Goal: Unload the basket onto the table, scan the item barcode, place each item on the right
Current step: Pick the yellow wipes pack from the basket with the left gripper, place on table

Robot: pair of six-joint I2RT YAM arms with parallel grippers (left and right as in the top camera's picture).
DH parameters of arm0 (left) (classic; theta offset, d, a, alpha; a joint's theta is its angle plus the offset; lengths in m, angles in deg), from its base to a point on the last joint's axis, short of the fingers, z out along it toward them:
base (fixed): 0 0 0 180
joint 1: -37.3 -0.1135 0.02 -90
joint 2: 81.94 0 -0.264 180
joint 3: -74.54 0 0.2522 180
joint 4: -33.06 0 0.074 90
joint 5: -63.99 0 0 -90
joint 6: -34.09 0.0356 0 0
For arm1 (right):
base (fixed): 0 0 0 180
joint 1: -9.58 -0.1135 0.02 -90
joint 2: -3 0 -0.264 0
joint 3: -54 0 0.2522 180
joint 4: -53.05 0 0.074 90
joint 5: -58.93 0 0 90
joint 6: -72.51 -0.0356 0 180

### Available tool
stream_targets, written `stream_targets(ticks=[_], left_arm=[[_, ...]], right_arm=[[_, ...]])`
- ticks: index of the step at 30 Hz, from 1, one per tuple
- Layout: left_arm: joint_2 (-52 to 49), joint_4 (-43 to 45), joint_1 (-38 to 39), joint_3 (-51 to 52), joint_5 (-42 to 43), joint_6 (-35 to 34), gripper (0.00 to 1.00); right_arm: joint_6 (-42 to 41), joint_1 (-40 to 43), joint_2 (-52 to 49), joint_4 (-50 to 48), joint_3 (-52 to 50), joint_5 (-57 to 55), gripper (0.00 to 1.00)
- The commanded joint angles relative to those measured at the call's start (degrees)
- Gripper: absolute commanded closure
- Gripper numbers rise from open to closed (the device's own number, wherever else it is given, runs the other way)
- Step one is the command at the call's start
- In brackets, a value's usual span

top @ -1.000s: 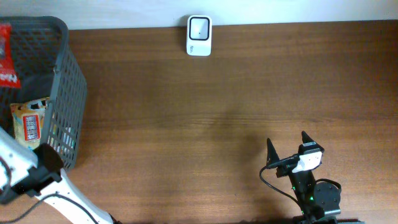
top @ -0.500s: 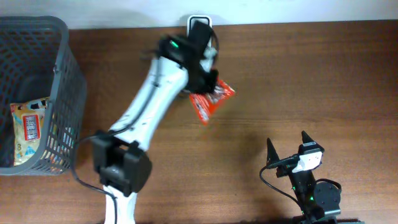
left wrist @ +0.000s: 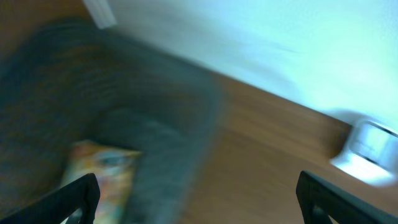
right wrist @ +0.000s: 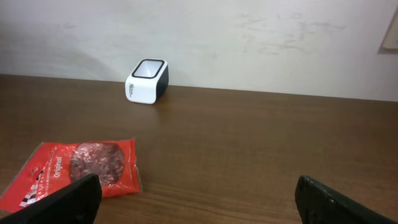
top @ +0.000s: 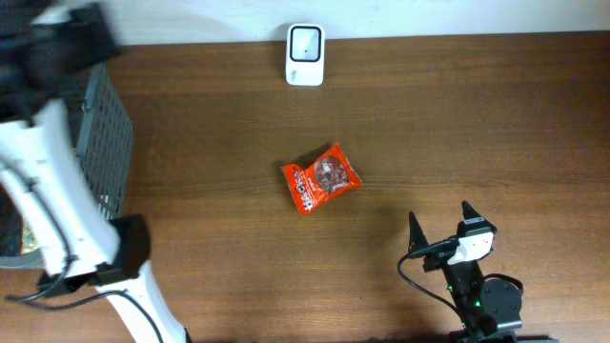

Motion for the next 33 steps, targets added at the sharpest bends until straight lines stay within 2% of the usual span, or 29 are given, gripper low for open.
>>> stream_targets(ticks=[1,3,5,9,11,16,19,20,21,22,23,25,26,28,30,31,33], left_arm=[[-1.4,-0.39,-11.47,6.25,-2.91,0.92,0.01],[-1.53,-0.37,-16.9,18.75,-3.15,0.94,0.0],[-2.6,2.43,-18.91,29.51,-3.15,0.9,0.01],[-3.21,15.98,-19.17,51.43,-3.17,1.88,0.06],[-3.21,24.04,-19.1,62.93,-10.05,1.75,0.07],[-3.74,35.43,-19.26,77.05,-12.07,1.77,0.07],[-3.74,40.61,-19.26,82.07,-11.63,1.79,0.14],[-3.74,40.74,-19.26,82.34,-9.53,1.81,0.32],[-3.74,40.76,-19.26,82.42,-6.6,1.81,0.6],[-3.74,40.57,-19.26,82.42,-6.27,1.81,0.73],[-3.72,40.5,-19.26,82.4,-6.27,1.81,1.0],[-3.28,37.83,-19.26,79.69,-6.25,1.79,1.0],[-2.8,34.12,-19.26,74.84,-6.23,1.77,1.0],[-2.05,25.33,-19.26,61.57,-5.35,-1.03,1.0],[-0.61,16.52,-19.26,42.27,-0.83,-2.97,1.0],[1.07,12.44,-19.21,29.75,5.27,-2.95,1.0],[4.33,8.41,-19.19,19.08,20.61,-2.93,1.0]], right_arm=[[-0.61,-0.31,0.37,0.15,-0.42,0.09,0.02],[-0.61,-0.31,0.37,0.15,-0.42,0.09,0.02],[-0.61,-0.31,0.37,0.15,-0.42,0.09,0.01],[-0.61,-0.31,0.37,0.15,-0.42,0.09,0.01],[-0.61,-0.31,0.37,0.15,-0.42,0.09,0.02],[-0.61,-0.31,0.37,0.15,-0.42,0.09,0.01],[-0.61,-0.31,0.37,0.15,-0.42,0.09,0.01],[-0.61,-0.31,0.37,0.15,-0.42,0.09,0.02],[-0.61,-0.31,0.37,0.15,-0.42,0.09,0.01],[-0.61,-0.31,0.37,0.15,-0.42,0.09,0.02],[-0.61,-0.31,0.37,0.15,-0.42,0.09,0.02],[-0.61,-0.31,0.37,0.15,-0.42,0.09,0.02],[-0.61,-0.31,0.37,0.15,-0.42,0.09,0.01],[-0.61,-0.31,0.37,0.15,-0.42,0.09,0.01],[-0.61,-0.31,0.37,0.15,-0.42,0.09,0.01],[-0.61,-0.31,0.37,0.15,-0.42,0.09,0.02],[-0.61,-0.31,0.37,0.15,-0.42,0.09,0.02]])
